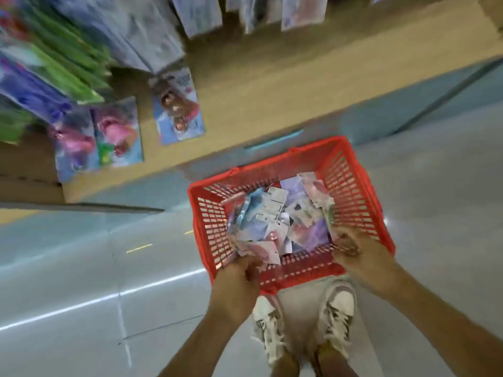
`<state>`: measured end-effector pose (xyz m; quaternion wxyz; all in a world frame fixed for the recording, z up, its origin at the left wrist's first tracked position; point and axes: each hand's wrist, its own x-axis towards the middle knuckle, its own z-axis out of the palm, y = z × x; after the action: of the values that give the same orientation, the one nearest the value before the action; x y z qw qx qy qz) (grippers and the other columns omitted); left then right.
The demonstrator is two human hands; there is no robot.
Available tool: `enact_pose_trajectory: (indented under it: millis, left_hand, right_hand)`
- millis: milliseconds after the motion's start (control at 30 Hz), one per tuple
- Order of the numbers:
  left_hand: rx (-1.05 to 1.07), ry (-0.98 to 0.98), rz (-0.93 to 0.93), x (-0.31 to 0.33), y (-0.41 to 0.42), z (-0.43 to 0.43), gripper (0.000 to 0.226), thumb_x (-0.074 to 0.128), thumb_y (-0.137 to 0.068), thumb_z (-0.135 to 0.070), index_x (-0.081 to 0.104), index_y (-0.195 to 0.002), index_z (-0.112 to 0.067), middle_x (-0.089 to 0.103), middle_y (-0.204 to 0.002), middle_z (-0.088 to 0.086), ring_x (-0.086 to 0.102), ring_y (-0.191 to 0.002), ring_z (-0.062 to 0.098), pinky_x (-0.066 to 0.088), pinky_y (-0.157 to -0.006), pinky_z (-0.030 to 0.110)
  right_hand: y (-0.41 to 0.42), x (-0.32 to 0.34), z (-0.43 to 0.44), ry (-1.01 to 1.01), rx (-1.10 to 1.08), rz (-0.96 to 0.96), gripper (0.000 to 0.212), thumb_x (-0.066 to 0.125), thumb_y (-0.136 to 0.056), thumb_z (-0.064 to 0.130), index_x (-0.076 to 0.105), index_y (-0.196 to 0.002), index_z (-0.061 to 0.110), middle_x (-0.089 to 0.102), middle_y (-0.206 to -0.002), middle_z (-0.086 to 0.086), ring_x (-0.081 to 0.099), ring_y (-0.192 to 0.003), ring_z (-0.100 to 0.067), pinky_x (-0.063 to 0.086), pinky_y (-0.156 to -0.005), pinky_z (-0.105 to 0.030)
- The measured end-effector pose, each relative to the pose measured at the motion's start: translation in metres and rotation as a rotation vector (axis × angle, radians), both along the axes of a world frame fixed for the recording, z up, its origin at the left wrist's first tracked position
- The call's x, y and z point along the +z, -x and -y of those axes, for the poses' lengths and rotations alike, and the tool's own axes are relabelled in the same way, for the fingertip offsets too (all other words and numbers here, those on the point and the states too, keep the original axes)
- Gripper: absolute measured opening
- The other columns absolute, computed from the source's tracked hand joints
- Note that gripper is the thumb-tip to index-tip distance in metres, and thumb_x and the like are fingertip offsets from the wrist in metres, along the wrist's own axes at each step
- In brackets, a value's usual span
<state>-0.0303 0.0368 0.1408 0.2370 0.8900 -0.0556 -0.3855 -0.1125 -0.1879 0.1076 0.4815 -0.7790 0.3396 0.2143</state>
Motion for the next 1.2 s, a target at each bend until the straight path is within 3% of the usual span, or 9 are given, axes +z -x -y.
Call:
enact_pose_trajectory:
  millis: [167,367,500,567,633,733,933,1067,1200]
  left_hand:
    - [-0.127,-0.113,-0.026,-0.135,-0.020,-0.006,0.042,0.060,-0.084,-0.010,0.066,-0.122,-0.028,0.068,-0.121,-0.004,0.063,-0.112,0.020,0.044,-0.096,0.024]
    - [-0.486,-0.210,-0.099,-0.216,-0.039,0.002,0.067,0.064,-0.079,-0.009,0.049,-0.139,-0.034,0.056,-0.137,0.000,0.054,-0.123,0.026,0.048,-0.100,0.041]
    - [-0.823,-0.389,-0.152,-0.240,-0.041,-0.019,0.084,0.071,-0.082,-0.023,0.024,-0.148,-0.041,0.023,-0.157,0.001,0.023,-0.144,0.031,0.037,-0.109,0.052]
    - [-0.900,-0.420,-0.146,-0.246,-0.038,-0.030,0.093,0.072,-0.082,-0.018,0.013,-0.151,-0.038,0.010,-0.162,0.002,0.012,-0.148,0.033,0.037,-0.109,0.053]
    - [-0.906,-0.394,-0.087,-0.255,-0.035,-0.036,0.089,0.069,-0.084,-0.014,0.013,-0.151,-0.035,0.014,-0.160,0.003,0.017,-0.147,0.033,0.044,-0.104,0.050]
    - [-0.876,-0.316,0.016,-0.269,-0.030,-0.035,0.070,0.062,-0.090,-0.015,0.024,-0.145,-0.035,0.033,-0.151,0.004,0.032,-0.140,0.031,0.048,-0.100,0.048]
    - [-0.710,-0.353,0.013,-0.270,-0.046,-0.027,0.042,0.062,-0.093,-0.029,0.053,-0.134,-0.027,0.050,-0.135,0.003,0.049,-0.124,0.024,0.049,-0.098,0.038]
    - [-0.494,-0.383,-0.032,-0.250,-0.057,-0.015,0.022,0.064,-0.091,-0.035,0.061,-0.111,-0.027,0.063,-0.101,-0.005,0.061,-0.090,0.012,0.052,-0.078,0.027]
    - [-0.537,-0.457,0.368,-0.225,-0.067,-0.011,0.032,0.053,-0.093,-0.050,0.058,-0.119,-0.031,0.053,-0.117,-0.001,0.048,-0.111,0.020,0.046,-0.086,0.036]
  right_hand:
    - [-0.009,-0.128,-0.007,-0.026,0.169,-0.019,0.055,0.065,-0.084,0.021,0.048,-0.135,0.025,0.058,-0.115,0.003,0.062,-0.107,-0.025,0.047,-0.097,-0.039]
    - [-0.044,-0.210,-0.049,-0.219,0.140,-0.012,0.058,0.073,-0.083,0.010,0.043,-0.129,0.029,0.059,-0.112,0.009,0.060,-0.102,-0.013,0.048,-0.079,-0.015]
    - [-0.061,-0.247,-0.072,-0.189,0.140,0.000,0.094,0.080,-0.061,0.033,0.033,-0.143,0.035,0.054,-0.126,-0.008,0.057,-0.111,-0.025,0.054,-0.090,-0.043]
    - [-0.066,-0.257,-0.082,-0.143,0.199,-0.040,0.101,0.083,-0.058,0.034,0.030,-0.143,0.042,0.046,-0.130,-0.011,0.049,-0.111,-0.023,0.052,-0.080,-0.032]
    - [-0.067,-0.261,-0.098,-0.124,0.304,-0.024,0.092,0.080,-0.067,0.025,0.033,-0.144,0.037,0.045,-0.127,-0.007,0.043,-0.111,-0.022,0.046,-0.076,-0.023]
    - [-0.061,-0.272,-0.114,-0.049,0.343,0.051,0.067,0.073,-0.073,0.021,0.047,-0.136,0.025,0.056,-0.126,-0.004,0.051,-0.116,-0.027,0.050,-0.089,-0.036]
    - [-0.066,-0.258,-0.078,0.049,0.208,0.083,0.039,0.067,-0.073,-0.007,0.068,-0.104,0.016,0.058,-0.098,0.014,0.061,-0.100,-0.013,0.042,-0.073,-0.011]
    - [-0.078,-0.220,-0.022,-0.094,-0.108,0.113,0.032,0.074,-0.071,-0.005,0.070,-0.089,0.022,0.071,-0.097,0.002,0.067,-0.085,-0.017,0.053,-0.070,-0.030]
    - [-0.076,-0.194,0.004,-0.227,-0.386,0.194,0.028,0.066,-0.082,-0.006,0.071,-0.088,0.021,0.071,-0.082,-0.003,0.066,-0.061,-0.010,0.050,-0.050,-0.021]
